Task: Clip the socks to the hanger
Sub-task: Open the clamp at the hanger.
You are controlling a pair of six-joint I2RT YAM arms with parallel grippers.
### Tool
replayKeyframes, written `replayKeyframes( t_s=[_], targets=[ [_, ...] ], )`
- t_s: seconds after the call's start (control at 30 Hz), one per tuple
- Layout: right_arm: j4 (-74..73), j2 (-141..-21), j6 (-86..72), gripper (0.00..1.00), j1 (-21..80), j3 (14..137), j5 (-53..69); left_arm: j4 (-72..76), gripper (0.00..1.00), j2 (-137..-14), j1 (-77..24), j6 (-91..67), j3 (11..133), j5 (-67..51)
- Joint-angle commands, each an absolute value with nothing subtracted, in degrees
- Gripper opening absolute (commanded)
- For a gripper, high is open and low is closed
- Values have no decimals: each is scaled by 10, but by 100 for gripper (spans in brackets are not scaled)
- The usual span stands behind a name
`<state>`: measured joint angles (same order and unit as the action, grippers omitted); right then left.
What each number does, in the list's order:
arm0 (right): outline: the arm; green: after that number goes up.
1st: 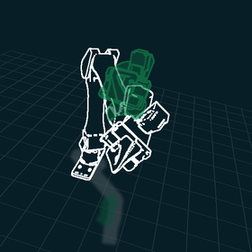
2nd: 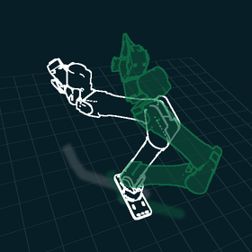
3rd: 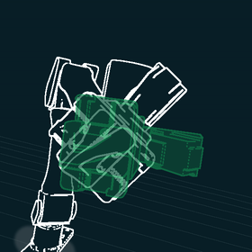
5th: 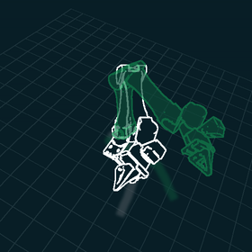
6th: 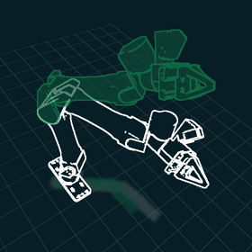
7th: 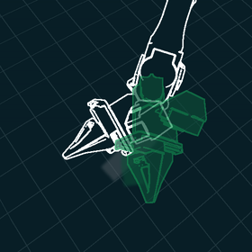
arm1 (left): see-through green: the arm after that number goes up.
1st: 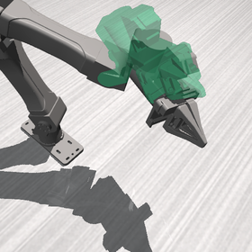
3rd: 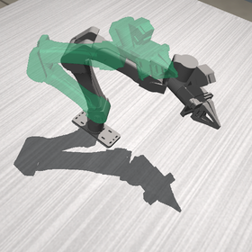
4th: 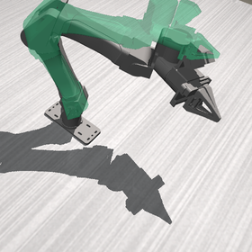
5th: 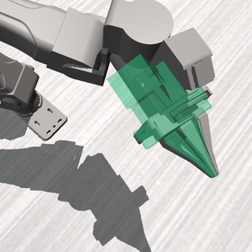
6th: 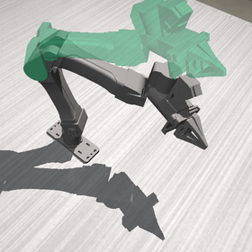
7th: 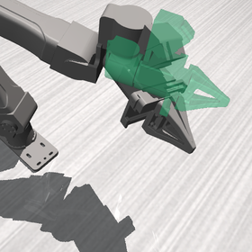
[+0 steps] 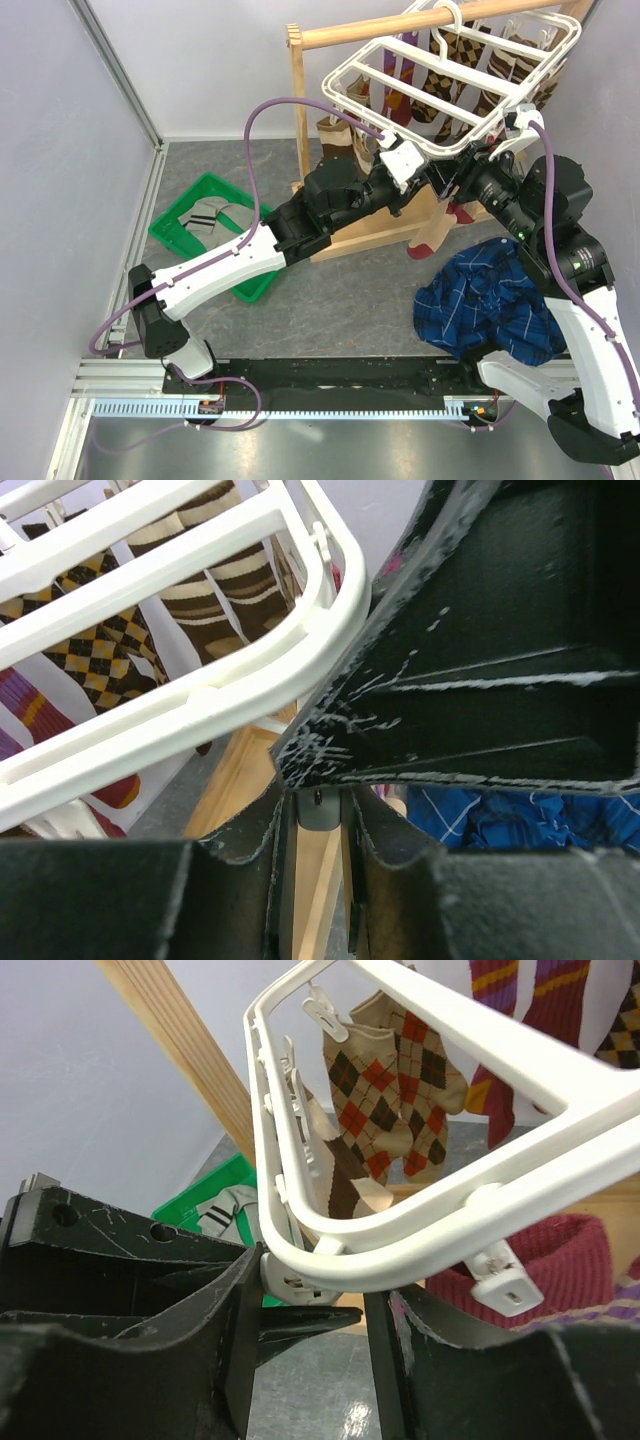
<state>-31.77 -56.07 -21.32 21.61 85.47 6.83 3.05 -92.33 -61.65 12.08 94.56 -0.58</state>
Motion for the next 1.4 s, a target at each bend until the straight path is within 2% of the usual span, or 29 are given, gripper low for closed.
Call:
replayKeyframes(
  t_s=[0.0, 0.23, 0.43, 0.53, 0.57, 0.63, 0.73, 0.77, 0.87, 1.07, 1.37],
  targets=[
    [-243, -569, -221, 50, 221, 844, 92, -46, 2, -944, -662, 109, 948, -106],
    [-227, -566, -229, 49, 221, 822, 90, -43, 2, -958, -671, 76, 957, -100],
    [-229, -559, -223, 31, 221, 817, 80, -29, 4, -952, -671, 53, 947, -53],
    [-235, -555, -220, 20, 221, 814, 76, -11, 18, -940, -671, 34, 933, -18],
    [-236, -556, -217, 17, 221, 813, 75, -8, 26, -937, -671, 32, 927, -9],
    [-238, -555, -217, 8, 221, 809, 76, -3, 32, -926, -670, 20, 919, 3],
    [-239, -556, -216, 3, 221, 806, 76, 24, 45, -910, -669, 7, 902, 26],
    [-239, -555, -216, 2, 221, 806, 77, 27, 49, -904, -668, 5, 892, 29],
    [-241, -557, -217, 0, 221, 807, 80, 41, 55, -891, -666, 5, 878, 40],
    [-242, -557, -231, 2, 221, 809, 88, 93, 62, -871, -662, 4, 832, 51],
    [-242, -540, -235, 3, 221, 791, 80, 163, 66, -846, -628, 16, 801, 26]
  ],
)
